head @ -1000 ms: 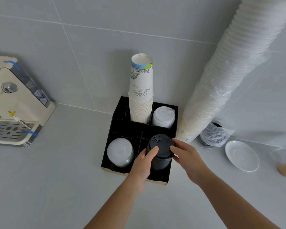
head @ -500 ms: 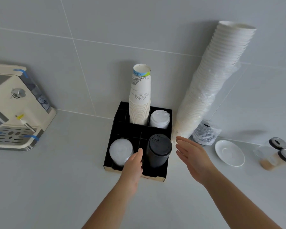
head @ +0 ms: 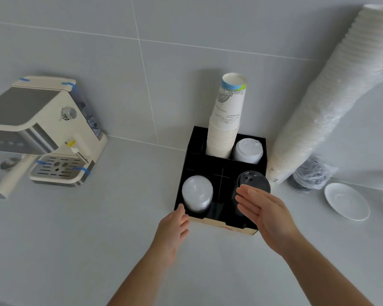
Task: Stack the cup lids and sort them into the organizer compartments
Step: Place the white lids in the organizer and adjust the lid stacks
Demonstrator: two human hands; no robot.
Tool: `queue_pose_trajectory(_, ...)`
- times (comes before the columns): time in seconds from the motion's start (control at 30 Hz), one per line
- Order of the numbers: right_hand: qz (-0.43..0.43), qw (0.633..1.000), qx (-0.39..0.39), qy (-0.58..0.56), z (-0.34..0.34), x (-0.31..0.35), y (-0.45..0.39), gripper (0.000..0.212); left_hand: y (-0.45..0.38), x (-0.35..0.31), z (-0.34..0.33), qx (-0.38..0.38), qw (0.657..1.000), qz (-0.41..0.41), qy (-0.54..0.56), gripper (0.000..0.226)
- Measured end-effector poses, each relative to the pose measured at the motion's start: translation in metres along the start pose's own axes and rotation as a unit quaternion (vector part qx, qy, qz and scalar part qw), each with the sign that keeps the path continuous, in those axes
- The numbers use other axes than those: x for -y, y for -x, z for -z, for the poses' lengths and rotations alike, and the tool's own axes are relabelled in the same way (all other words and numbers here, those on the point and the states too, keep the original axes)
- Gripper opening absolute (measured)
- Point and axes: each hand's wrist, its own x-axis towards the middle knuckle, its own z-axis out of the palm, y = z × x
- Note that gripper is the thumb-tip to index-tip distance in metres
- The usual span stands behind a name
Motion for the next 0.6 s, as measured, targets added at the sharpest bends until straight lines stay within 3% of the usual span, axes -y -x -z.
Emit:
queue_pose_trajectory(0.47, -0.056, 0.996, -0.044, 0.049, -0.052, -0.051, -0.028, 0.039, -0.041, -0.026, 0.007, 0.014, 0.999, 0.032, -0.027, 0.022)
queue_pose_trajectory(0.6, -0.064, 0.996, -0.032, 0.061, -0.063, -0.051, -0.037, 0.029, -0.062, -0.027, -0.005, 0.003, 0.997, 0.049, -0.057, 0.025)
